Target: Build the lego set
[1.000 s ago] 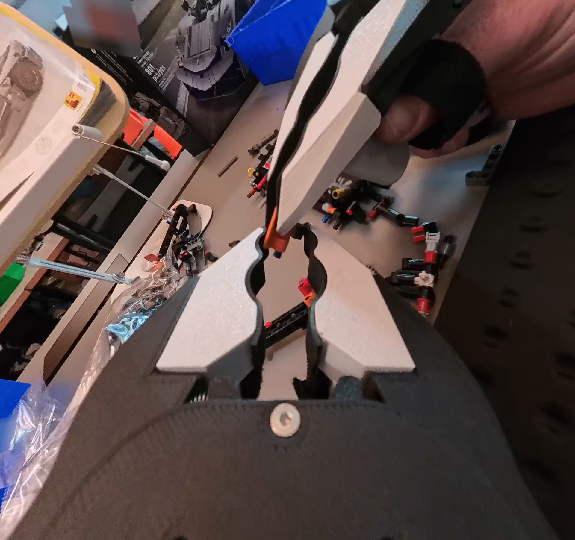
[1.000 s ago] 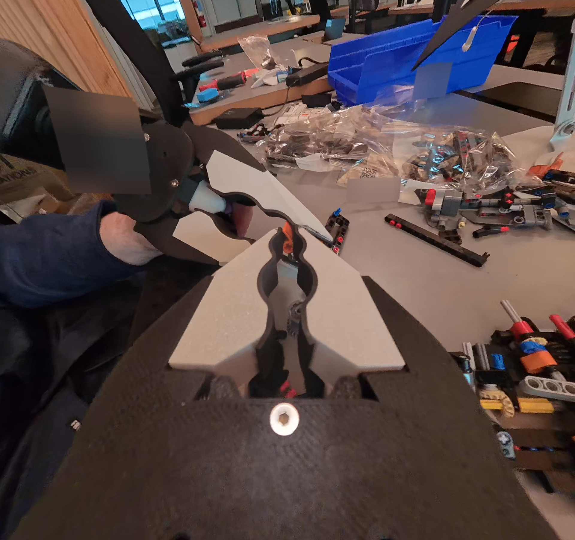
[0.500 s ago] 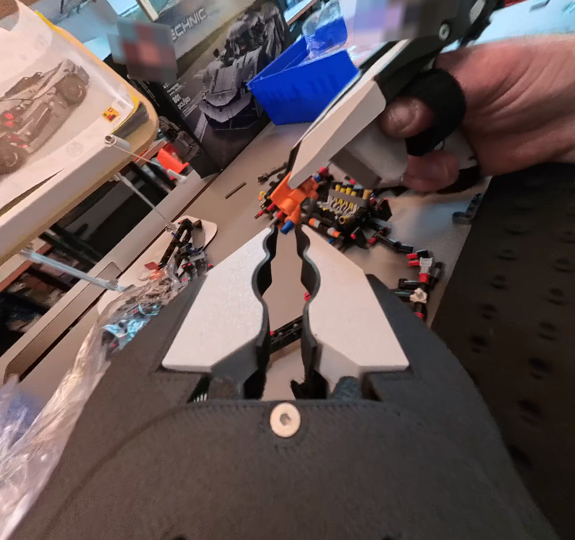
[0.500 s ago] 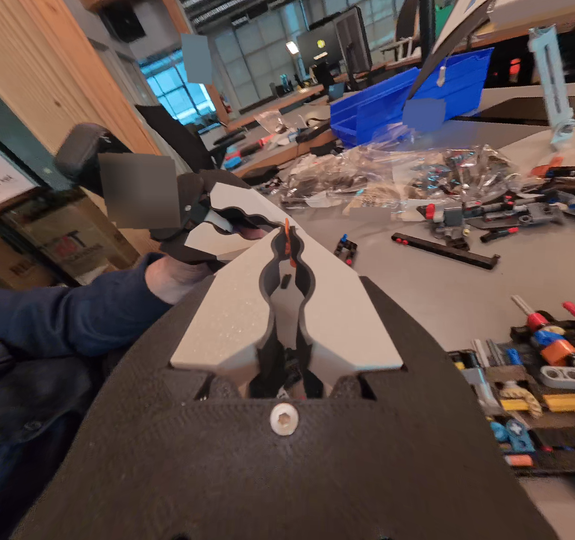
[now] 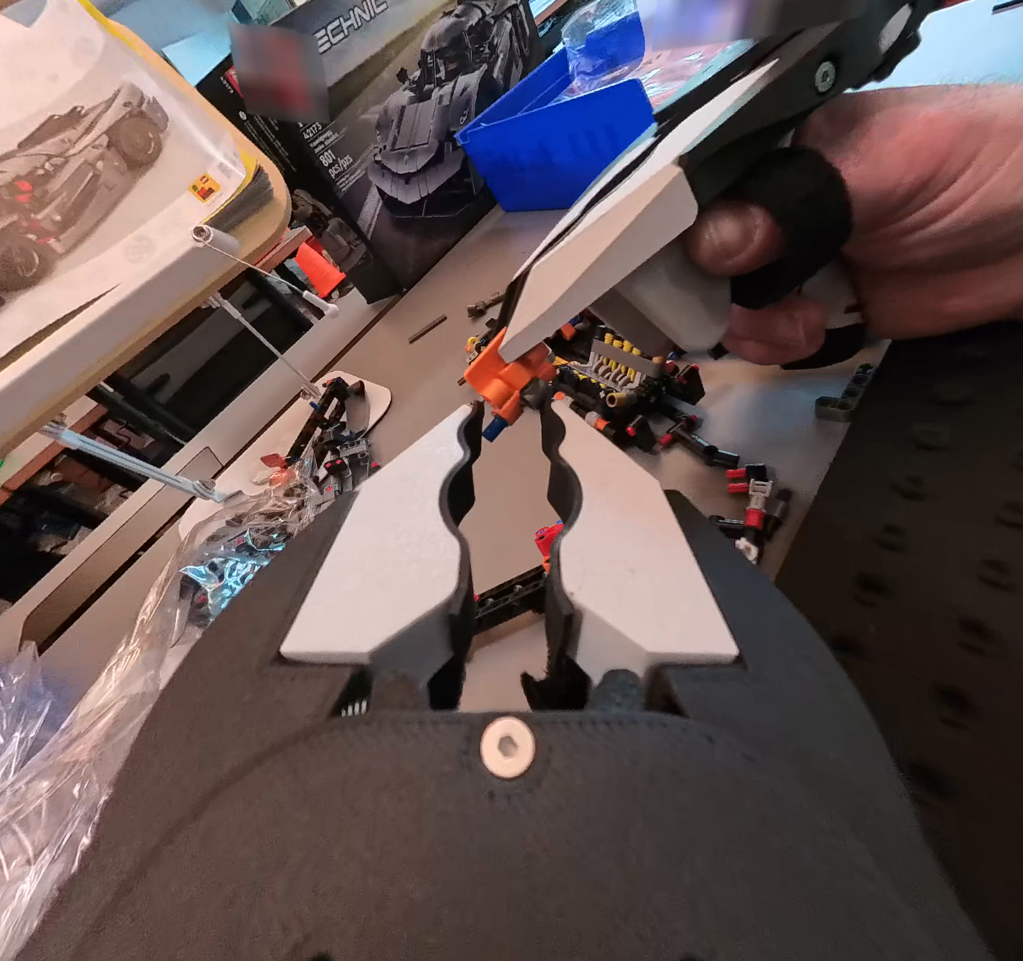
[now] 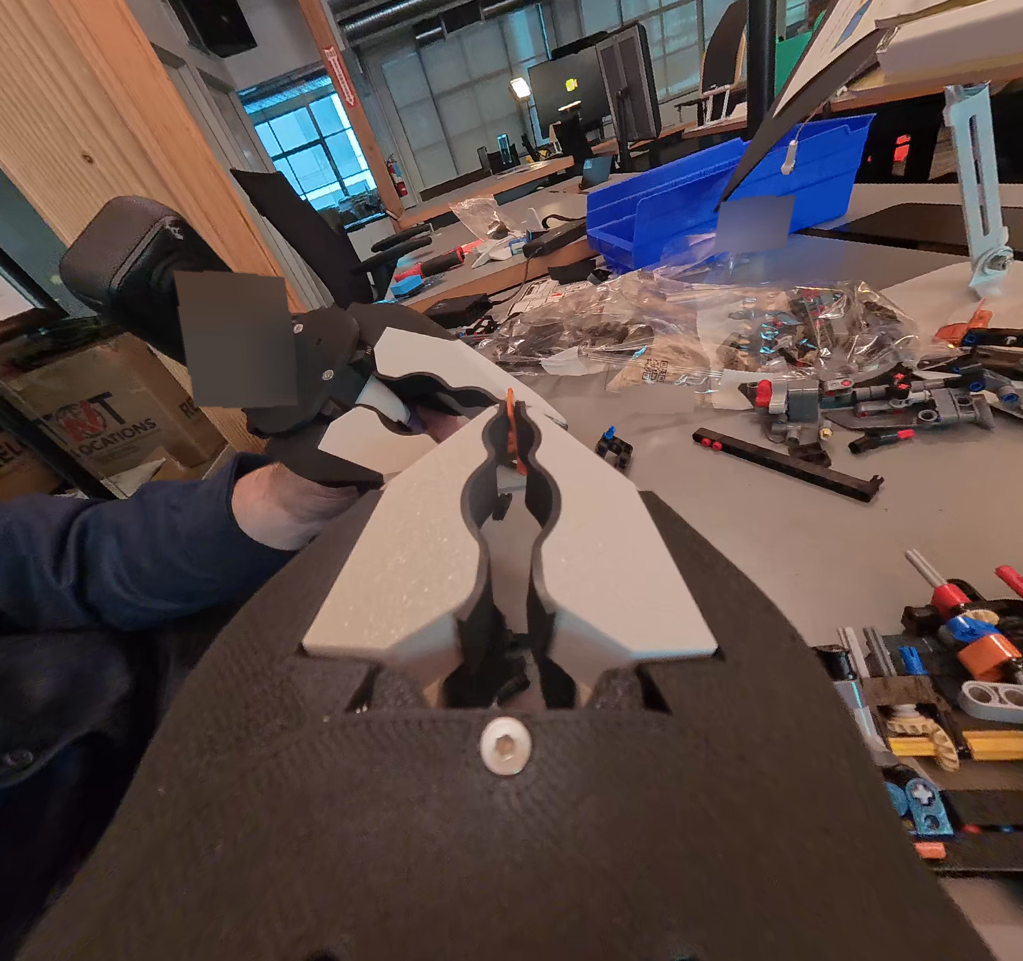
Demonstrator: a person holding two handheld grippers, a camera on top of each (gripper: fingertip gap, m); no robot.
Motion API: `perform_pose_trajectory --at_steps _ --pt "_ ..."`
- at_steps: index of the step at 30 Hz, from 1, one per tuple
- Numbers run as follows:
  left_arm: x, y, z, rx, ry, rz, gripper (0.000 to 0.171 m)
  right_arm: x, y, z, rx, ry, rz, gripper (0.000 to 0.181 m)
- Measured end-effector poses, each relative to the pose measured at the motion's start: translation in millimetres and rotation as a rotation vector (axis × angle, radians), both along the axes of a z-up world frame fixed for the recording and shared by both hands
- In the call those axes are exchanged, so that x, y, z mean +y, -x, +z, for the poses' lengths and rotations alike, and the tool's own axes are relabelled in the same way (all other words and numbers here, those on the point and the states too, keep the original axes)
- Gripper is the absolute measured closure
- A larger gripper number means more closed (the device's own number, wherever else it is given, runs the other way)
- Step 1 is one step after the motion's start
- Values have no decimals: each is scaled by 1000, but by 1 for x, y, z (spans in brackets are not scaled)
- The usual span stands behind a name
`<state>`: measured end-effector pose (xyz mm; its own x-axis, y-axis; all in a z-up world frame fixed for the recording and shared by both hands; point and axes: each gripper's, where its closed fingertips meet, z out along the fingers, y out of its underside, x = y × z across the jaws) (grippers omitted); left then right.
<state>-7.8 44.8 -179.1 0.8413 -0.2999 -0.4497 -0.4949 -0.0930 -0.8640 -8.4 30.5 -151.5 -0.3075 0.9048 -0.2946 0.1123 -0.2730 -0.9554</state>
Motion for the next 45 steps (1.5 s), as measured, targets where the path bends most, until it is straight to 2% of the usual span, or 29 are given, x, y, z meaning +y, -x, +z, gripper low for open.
perform_pose_trajectory --at_steps 5,12,18,20,21,22,24,26,27,30,32,35,42,45 --pt "-2 0 5 41 -41 -10 155 0 -2 4 16 -6 -1 181" --pt "-5 -2 7 -59 -26 -67 156 1 -5 5 20 21 2 181" --pt "-6 2 12 -114 -36 -73 160 1 -7 7 32 27 9 181" --pt "-5 6 10 -123 -22 -37 160 1 -6 4 15 27 10 181" --pt "-4 10 11 -139 -26 -27 161 2 -6 4 12 19 -2 181" --pt "-5 14 14 -161 -43 -17 171 5 -6 5 17 14 -18 181" --pt "-7 14 15 -170 -43 -33 170 8 -8 7 34 38 -26 181" --pt "-4 9 5 -144 8 -39 148 10 -8 8 35 43 -34 181" --pt "-3 7 5 -103 -3 -21 143 10 -7 7 32 40 -31 181" --pt "-3 0 11 32 -67 19 146 9 -7 7 34 34 -31 181" --pt "-4 2 13 104 -96 56 154 9 -7 7 33 40 -32 181" --pt "-5 8 17 111 -113 96 162 10 -6 5 22 25 -47 181" --pt "-6 3 18 137 -125 83 159 20 -6 3 14 35 -99 181" --pt "-6 3 17 136 -121 86 158 16 -6 5 24 43 -74 181"
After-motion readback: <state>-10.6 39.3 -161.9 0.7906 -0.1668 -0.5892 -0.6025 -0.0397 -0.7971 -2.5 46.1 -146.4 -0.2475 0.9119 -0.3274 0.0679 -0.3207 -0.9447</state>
